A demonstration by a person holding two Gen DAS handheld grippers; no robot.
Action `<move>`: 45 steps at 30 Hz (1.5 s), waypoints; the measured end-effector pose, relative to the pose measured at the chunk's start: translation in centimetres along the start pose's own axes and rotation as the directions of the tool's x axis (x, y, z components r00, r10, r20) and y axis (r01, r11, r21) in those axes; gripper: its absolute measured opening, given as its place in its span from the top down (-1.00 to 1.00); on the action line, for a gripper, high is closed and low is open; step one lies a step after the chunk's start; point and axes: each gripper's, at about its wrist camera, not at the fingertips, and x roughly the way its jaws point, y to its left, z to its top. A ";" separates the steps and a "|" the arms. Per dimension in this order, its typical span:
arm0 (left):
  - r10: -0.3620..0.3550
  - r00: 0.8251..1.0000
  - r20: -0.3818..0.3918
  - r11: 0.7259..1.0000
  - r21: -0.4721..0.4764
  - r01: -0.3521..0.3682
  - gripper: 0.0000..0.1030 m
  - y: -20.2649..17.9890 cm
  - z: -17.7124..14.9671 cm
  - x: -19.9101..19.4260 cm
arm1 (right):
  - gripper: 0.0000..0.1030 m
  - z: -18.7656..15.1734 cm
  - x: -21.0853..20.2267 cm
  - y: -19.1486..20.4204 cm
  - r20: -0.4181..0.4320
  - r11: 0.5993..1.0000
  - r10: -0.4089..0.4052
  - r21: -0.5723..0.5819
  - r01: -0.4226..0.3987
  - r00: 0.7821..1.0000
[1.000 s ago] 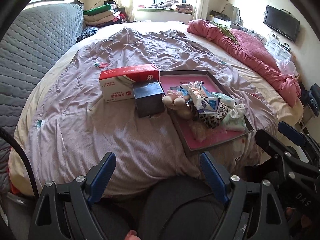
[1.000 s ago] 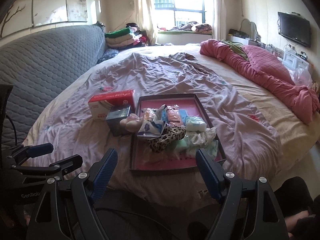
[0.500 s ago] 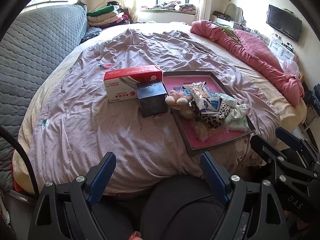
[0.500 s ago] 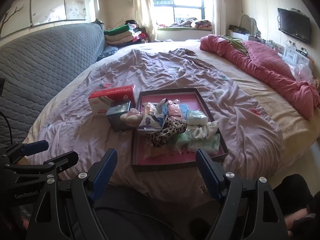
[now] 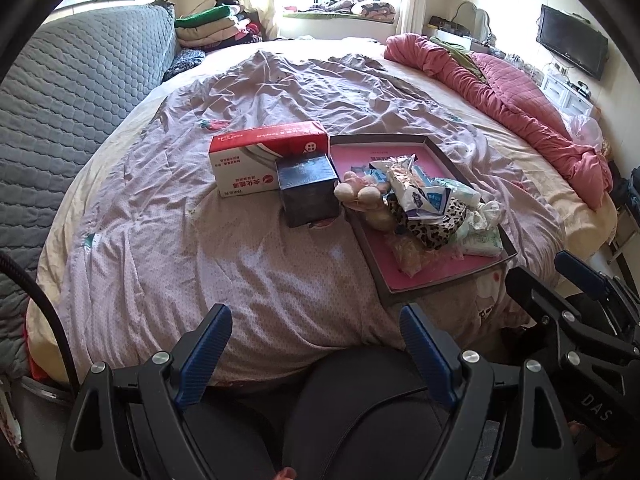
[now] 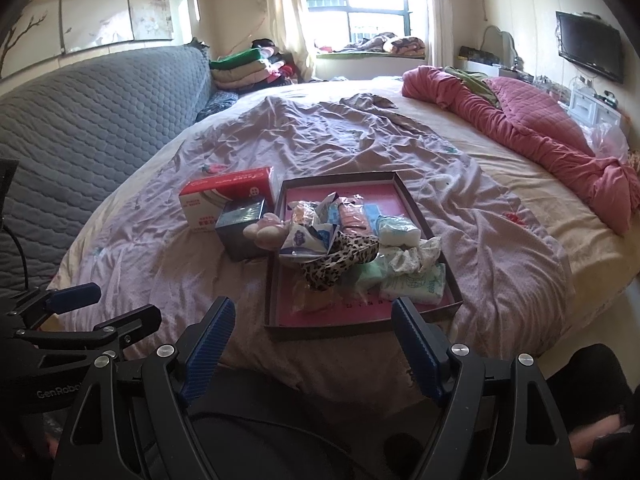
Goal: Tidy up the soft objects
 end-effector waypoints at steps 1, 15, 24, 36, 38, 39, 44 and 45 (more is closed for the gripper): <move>0.000 1.000 -0.001 1.000 -0.002 0.000 -0.66 0.0 0.0 0.0 | -0.58 0.0 0.0 0.0 -0.001 1.000 -0.001 -0.001 0.001 1.000; 0.009 1.000 -0.001 1.000 -0.001 -0.009 -0.66 0.0 -0.1 0.2 | -0.58 -0.4 0.4 0.0 -0.008 1.000 0.006 -0.001 -0.006 1.000; 0.009 1.000 -0.002 1.000 0.005 -0.009 -0.66 0.0 -0.1 0.1 | -0.58 -0.3 0.3 0.0 -0.002 1.000 0.001 -0.002 -0.001 1.000; 0.026 1.000 0.000 1.000 0.010 -0.026 -0.66 -0.3 -0.3 0.2 | -0.58 -0.3 0.3 -0.3 -0.004 1.000 -0.005 0.006 0.005 1.000; 0.031 1.000 0.002 0.999 0.014 -0.031 -0.66 -0.3 -0.2 0.1 | -0.58 -0.3 0.3 -0.3 -0.002 1.000 -0.006 0.007 0.006 1.000; 0.034 0.999 0.002 0.999 0.019 -0.034 -0.66 -0.4 -0.2 0.2 | -0.58 -0.3 0.2 -0.3 0.002 1.000 -0.009 0.004 0.009 1.000; 0.048 0.999 -0.001 0.998 0.033 -0.048 -0.66 -0.6 -0.4 0.4 | -0.58 -0.4 0.2 -0.3 0.001 1.000 -0.008 0.004 0.008 1.000; 0.049 0.999 0.002 0.998 0.031 -0.049 -0.66 -0.6 -0.4 0.4 | -0.58 -0.3 0.2 -0.3 0.002 1.000 -0.008 0.005 0.008 1.000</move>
